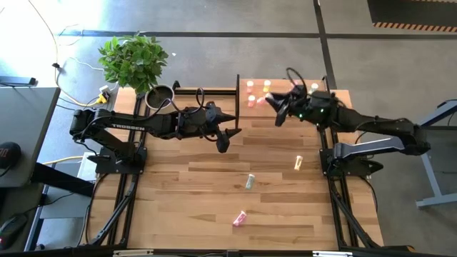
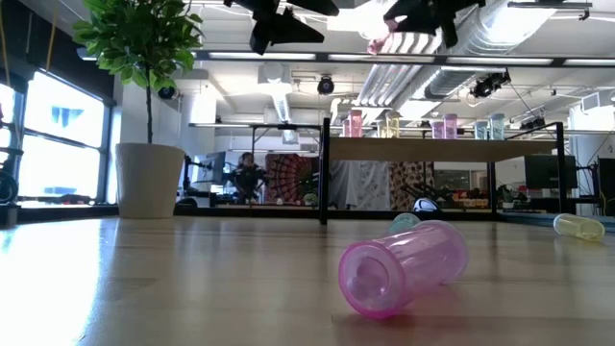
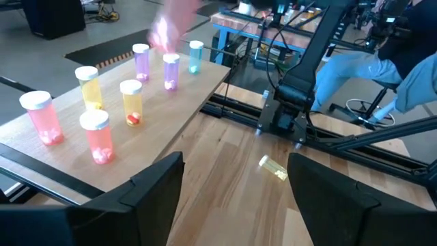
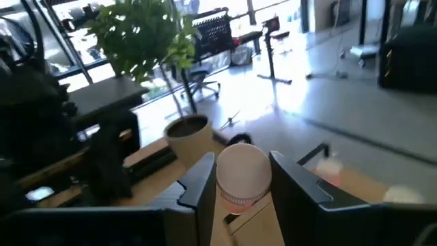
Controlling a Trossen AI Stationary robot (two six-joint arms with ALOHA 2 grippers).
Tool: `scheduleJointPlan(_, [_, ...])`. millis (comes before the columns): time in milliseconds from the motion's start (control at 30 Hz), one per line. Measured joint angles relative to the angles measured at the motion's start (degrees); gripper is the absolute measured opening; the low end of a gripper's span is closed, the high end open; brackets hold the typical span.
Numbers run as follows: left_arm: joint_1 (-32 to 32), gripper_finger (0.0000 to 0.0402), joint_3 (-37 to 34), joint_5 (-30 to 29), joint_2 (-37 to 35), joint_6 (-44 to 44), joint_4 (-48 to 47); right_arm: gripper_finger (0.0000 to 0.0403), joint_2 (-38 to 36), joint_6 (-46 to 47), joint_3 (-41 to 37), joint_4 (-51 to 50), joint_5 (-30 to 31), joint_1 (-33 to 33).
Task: Pick and place medicine bottles onto shelf by color
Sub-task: Put the pink medicine bottle aligned with the other pink medicine bottles on the shelf
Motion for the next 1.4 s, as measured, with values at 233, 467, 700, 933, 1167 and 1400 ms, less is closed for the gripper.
scheduleJointPlan(233, [0.0, 0.0255, 0.0, 0.0, 0.0, -0.01, 0.0, 0.0106, 5.45, -10.89, 10.8, -10.86, -4.05, -3.43])
scheduleJointPlan(467, [0.0, 0.0255, 0.0, 0.0, 0.0, 0.0, -0.02, 0.0106, 14.14, -13.03, 14.02, -20.11, -9.11, -3.6])
scheduleJointPlan(700, [0.02, 0.0255, 0.0, 0.0, 0.0, 0.01, -0.26, 0.0106, 19.8, -13.97, 13.99, -20.98, -9.68, -3.62])
scheduleJointPlan(933, [0.02, 0.0255, 0.0, 0.0, 0.0, 0.05, -0.93, 0.0106, 22.84, -14.64, 13.99, -20.33, -6.71, -3.85])
scheduleJointPlan(1167, [0.02, 0.0255, 0.0, -0.07, 0.0, 1.47, -1.79, 0.0106, 23.37, -15.39, 13.99, -19.68, -4.94, -4.68])
scheduleJointPlan(1400, [0.02, 0.0255, 0.0, -0.22, -0.01, 1.49, -1.84, 0.0106, 23.37, -16.41, 13.99, -19.37, -5.01, -6.21])
